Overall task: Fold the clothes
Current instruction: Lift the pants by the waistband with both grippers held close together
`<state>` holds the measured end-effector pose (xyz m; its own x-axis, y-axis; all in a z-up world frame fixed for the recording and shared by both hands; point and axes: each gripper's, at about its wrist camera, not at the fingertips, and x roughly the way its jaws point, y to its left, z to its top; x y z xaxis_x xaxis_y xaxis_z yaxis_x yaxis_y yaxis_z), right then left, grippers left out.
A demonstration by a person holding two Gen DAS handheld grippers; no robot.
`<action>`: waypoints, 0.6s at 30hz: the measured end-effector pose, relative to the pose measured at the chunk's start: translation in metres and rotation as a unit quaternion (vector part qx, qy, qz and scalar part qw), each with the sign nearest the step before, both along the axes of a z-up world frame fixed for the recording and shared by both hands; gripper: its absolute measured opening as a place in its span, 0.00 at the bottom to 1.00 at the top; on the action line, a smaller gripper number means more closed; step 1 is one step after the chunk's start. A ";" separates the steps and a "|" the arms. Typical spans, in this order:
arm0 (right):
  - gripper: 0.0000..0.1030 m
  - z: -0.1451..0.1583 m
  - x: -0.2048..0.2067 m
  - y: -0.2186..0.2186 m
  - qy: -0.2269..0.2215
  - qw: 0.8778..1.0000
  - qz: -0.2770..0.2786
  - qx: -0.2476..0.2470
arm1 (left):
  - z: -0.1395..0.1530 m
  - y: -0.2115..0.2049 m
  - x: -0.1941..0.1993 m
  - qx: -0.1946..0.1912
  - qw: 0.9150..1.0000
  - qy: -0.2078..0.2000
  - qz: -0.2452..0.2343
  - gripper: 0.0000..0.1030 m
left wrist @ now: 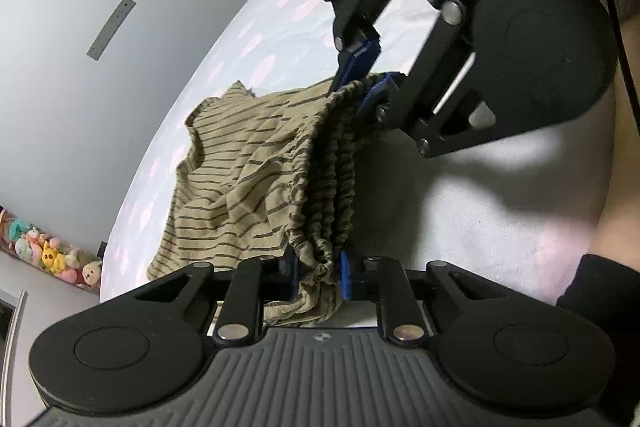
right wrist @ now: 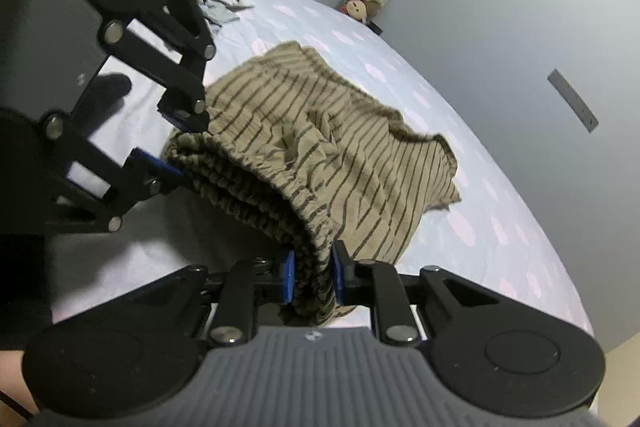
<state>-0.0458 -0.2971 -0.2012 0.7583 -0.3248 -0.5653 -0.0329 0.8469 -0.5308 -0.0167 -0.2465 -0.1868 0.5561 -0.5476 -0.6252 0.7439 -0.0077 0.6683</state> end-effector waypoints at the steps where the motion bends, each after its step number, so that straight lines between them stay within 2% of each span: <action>1: 0.19 0.005 -0.002 0.002 -0.005 1.000 0.001 0.002 | 0.007 0.003 0.000 -0.005 1.000 0.003 0.002 0.15; 4: 0.18 0.025 -0.010 0.007 -0.017 1.000 -0.001 0.009 | 0.028 0.017 -0.005 -0.024 1.000 0.009 0.002 0.14; 9: 0.17 0.055 -0.033 0.034 -0.019 1.000 -0.001 -0.012 | 0.064 0.045 -0.021 -0.043 0.999 0.022 -0.010 0.14; 14: 0.17 0.077 -0.072 0.070 -0.011 1.000 -0.004 -0.011 | 0.095 0.083 -0.046 -0.053 0.996 0.072 -0.025 0.14; 18: 0.17 0.086 -0.101 0.096 0.001 1.000 0.001 -0.017 | 0.105 0.109 -0.066 -0.044 0.992 0.109 -0.045 0.14</action>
